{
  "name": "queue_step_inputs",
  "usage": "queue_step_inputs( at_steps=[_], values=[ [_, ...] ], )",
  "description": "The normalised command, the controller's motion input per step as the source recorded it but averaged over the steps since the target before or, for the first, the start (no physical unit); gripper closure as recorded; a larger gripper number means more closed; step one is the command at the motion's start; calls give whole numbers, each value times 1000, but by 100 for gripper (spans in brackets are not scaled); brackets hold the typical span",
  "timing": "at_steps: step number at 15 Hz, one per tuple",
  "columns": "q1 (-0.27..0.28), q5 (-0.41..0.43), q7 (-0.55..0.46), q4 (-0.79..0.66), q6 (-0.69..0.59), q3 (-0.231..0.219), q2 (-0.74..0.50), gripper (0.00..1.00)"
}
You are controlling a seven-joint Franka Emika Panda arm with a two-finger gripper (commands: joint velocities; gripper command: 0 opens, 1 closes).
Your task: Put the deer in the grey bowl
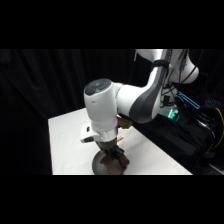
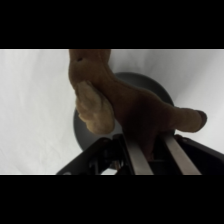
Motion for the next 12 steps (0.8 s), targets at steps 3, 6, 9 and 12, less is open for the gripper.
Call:
queue_step_inputs(
  at_steps=[3,6,9,12],
  values=[
    [-49,-77,-67,-24,-93,-8,-81,21],
    [-81,-24,-157,61,-261,26,-109,0],
    [-78,-9,-181,138,-422,32,-166,0],
    [-59,-29,-129,168,-485,5,-264,0]
  ],
)
